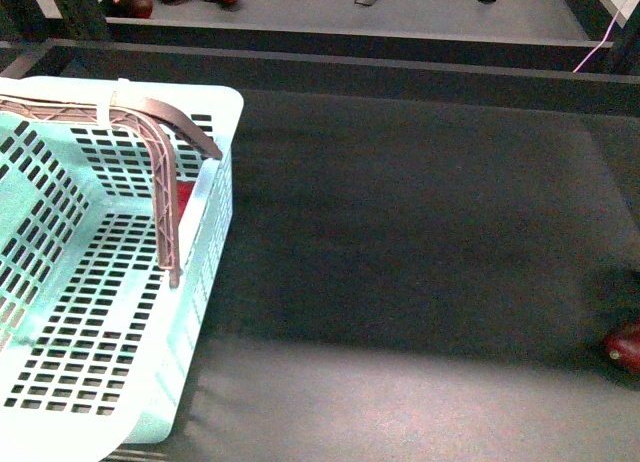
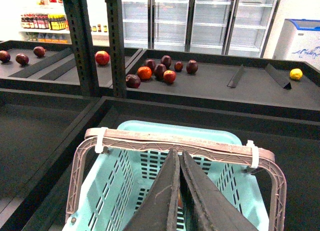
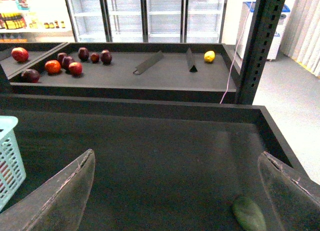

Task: Pick apple with right arm and hold basket with left

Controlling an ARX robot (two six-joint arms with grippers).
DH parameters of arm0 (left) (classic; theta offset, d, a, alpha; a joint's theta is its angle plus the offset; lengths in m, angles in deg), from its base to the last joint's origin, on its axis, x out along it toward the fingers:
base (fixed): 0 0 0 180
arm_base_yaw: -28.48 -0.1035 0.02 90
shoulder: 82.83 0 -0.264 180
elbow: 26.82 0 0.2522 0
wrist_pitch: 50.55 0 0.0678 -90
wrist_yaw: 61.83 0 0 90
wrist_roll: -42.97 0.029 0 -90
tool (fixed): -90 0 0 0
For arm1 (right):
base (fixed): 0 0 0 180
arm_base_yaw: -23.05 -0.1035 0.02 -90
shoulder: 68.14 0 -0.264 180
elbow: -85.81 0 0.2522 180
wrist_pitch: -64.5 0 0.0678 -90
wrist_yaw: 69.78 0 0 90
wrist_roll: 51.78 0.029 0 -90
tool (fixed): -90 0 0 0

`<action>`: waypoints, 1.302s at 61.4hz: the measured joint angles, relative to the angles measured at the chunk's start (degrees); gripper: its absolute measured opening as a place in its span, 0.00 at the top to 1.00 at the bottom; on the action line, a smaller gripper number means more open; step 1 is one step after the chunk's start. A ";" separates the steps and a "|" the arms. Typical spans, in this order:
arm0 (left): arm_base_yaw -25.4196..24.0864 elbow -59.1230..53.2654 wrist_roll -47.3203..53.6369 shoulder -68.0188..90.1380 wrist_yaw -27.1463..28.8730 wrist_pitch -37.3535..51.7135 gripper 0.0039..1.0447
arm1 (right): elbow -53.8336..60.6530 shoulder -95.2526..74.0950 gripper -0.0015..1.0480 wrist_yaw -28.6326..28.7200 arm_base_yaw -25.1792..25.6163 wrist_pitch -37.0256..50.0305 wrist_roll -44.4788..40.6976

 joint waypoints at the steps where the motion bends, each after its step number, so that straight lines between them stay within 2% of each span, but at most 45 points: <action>1: 0.00 0.00 0.00 -0.22 0.00 -0.22 0.97 | 0.00 0.00 0.08 0.00 0.00 0.00 0.00; 31: 0.02 0.00 0.00 -9.53 0.00 -9.55 0.97 | 0.00 0.00 0.08 0.00 0.00 0.00 0.00; 34: 0.00 0.02 0.00 -14.14 -0.02 -16.00 0.97 | 0.00 0.00 0.08 -0.02 0.00 0.00 0.00; 37: 0.00 0.02 0.00 -17.38 0.00 -18.71 0.97 | 0.00 0.00 0.08 -0.02 0.00 0.00 0.00; 71: 0.00 0.02 0.00 -19.02 0.00 -19.32 0.97 | 0.00 0.00 0.08 0.00 0.00 0.00 0.00; 73: 0.00 0.02 0.00 -19.02 0.00 -19.32 0.94 | 0.00 0.00 0.08 0.00 0.00 0.00 0.00; 80: 0.00 0.02 0.00 -19.02 0.00 -19.32 0.72 | 0.00 0.00 0.08 0.00 0.00 0.00 0.00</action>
